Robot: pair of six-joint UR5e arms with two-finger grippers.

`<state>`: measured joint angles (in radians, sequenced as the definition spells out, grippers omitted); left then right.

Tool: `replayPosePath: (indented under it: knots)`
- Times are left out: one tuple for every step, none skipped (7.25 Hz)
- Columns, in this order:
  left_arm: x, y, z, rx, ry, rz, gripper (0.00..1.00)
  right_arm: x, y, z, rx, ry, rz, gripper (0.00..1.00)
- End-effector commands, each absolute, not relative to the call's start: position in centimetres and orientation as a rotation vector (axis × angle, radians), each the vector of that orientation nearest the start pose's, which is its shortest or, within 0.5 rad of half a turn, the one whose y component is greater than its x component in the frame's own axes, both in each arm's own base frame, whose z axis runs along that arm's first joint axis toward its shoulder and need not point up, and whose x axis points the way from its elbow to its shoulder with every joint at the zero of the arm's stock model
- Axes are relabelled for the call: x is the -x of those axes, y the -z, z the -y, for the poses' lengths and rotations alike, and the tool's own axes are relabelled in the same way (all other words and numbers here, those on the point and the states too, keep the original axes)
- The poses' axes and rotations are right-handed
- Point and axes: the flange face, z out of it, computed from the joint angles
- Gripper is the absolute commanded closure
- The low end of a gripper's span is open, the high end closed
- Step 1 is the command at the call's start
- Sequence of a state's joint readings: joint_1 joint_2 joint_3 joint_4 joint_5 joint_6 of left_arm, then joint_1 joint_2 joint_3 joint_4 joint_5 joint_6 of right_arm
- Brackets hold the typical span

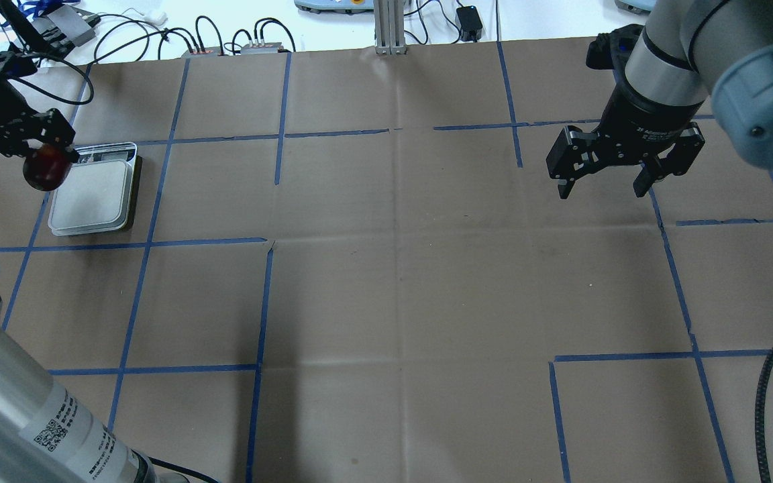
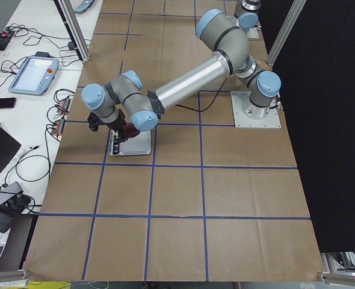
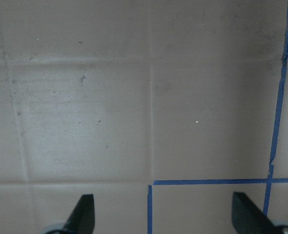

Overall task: Weigh mango
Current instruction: 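Carry the mango with the left gripper onto the white scale and release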

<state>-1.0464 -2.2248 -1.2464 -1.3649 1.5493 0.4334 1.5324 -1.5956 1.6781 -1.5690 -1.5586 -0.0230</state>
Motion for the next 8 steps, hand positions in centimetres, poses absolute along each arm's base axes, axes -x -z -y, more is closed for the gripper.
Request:
replayPosePath:
  knots:
    - [-23.2, -21.7, 67.9, 0.136, 0.01, -3.155, 0.47, -11.6, -44.7, 47.6, -0.025, -0.131, -3.124, 0.0]
    - [-23.3, -21.4, 67.8, 0.138, 0.004, -3.156, 0.47, -11.6, -44.8, 47.6, -0.025, -0.129, -3.124, 0.0]
    - [-23.4, -21.8, 68.0, 0.143, 0.017, -3.153, 0.22, -11.6, -44.8, 47.6, -0.025, -0.129, -3.124, 0.0]
    - [-23.5, -23.3, 68.4, 0.142, 0.055, -3.139, 0.0, -11.6, -44.7, 47.6, -0.025, -0.131, -3.124, 0.0]
    - [-23.4, -25.0, 68.3, 0.141, 0.085, -3.127, 0.0, -11.6, -44.7, 47.6, -0.025, -0.131, -3.124, 0.0]
    - [-23.1, -29.0, 67.9, 0.152, 0.138, -3.101, 0.0, -11.6, -44.7, 47.6, -0.025, -0.134, -3.124, 0.0]
    - [-22.0, -33.4, 66.3, 0.222, 0.138, -3.099, 0.0, -11.6, -44.8, 47.6, -0.025, -0.129, -3.124, 0.0]
    - [-20.3, -37.2, 64.3, 0.288, 0.109, -3.106, 0.0, -11.6, -44.8, 47.6, -0.025, -0.129, -3.124, 0.0]
